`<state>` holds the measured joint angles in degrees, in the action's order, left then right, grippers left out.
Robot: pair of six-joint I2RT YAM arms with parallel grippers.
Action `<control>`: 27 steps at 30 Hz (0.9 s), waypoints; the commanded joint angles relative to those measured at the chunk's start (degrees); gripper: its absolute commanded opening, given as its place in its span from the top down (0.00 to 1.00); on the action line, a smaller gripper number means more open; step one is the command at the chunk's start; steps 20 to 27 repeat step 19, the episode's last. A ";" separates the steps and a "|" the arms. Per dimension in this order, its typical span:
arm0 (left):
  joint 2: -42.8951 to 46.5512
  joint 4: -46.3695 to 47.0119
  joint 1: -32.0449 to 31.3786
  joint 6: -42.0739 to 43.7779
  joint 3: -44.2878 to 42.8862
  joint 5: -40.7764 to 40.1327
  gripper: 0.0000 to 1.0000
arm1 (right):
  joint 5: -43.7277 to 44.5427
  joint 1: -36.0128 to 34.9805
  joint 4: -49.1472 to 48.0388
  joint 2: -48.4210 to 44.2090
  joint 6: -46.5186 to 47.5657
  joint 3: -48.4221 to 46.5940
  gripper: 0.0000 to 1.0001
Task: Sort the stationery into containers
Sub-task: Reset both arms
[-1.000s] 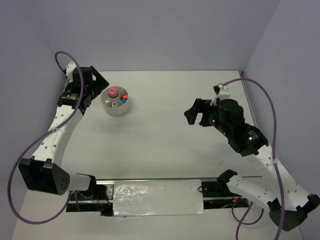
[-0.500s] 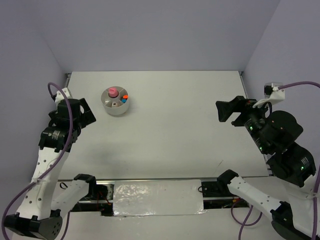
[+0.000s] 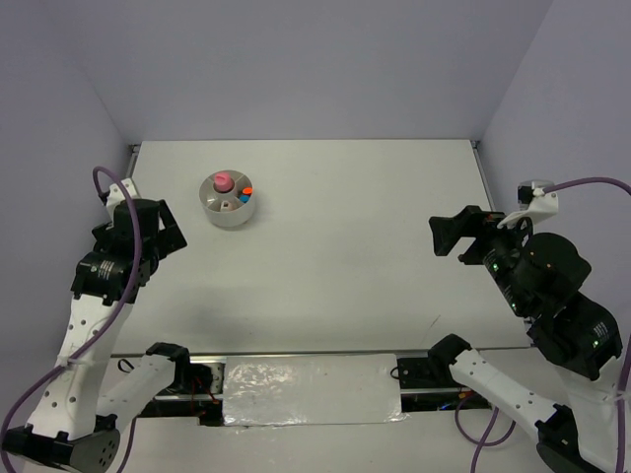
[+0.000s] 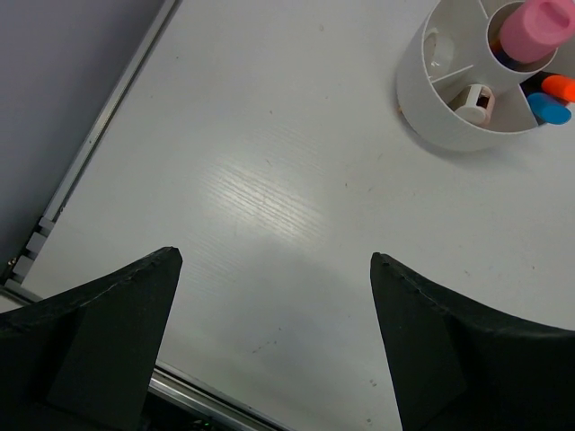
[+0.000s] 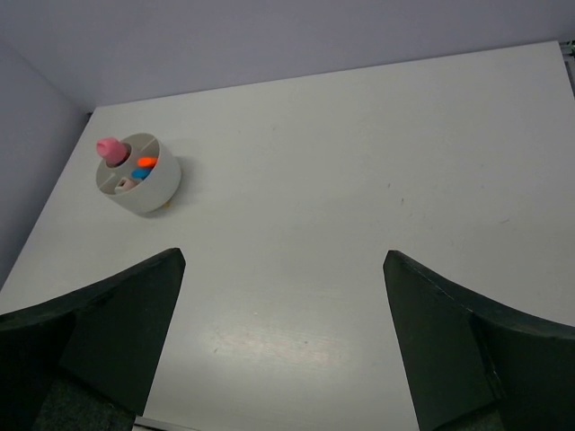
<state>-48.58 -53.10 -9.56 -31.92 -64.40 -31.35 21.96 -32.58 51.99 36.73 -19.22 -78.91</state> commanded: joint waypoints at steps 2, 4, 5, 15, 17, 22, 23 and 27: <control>0.15 -0.77 -0.28 -0.95 -2.04 -1.60 0.01 | 0.46 -0.03 -0.92 -0.26 -0.73 1.13 0.00; 0.15 -0.86 -0.19 -0.86 -2.13 -2.13 0.01 | 0.19 0.06 -1.62 -0.17 -0.64 1.13 0.00; 0.24 -0.86 -0.37 -0.86 -2.31 -2.31 0.01 | 0.19 0.06 -1.71 -0.17 -0.64 1.22 0.00; 0.68 -0.69 -0.28 -0.33 -2.22 -3.10 0.01 | -0.25 -0.03 -3.38 0.36 -0.90 1.92 0.00; 0.59 -0.51 -0.28 -0.16 -2.13 -3.10 0.01 | -0.16 -0.03 -3.56 0.27 -1.25 1.92 0.00; 0.59 -0.34 -0.28 0.02 -2.13 -3.10 0.01 | -0.42 -0.03 -3.65 0.53 -1.17 1.66 0.00; 0.59 -0.34 -0.28 0.02 -2.13 -3.10 0.01 | -0.42 -0.03 -3.65 0.53 -1.17 1.66 0.00; 0.59 -0.34 -0.28 0.02 -2.13 -3.10 0.01 | -0.42 -0.03 -3.65 0.53 -1.17 1.66 0.00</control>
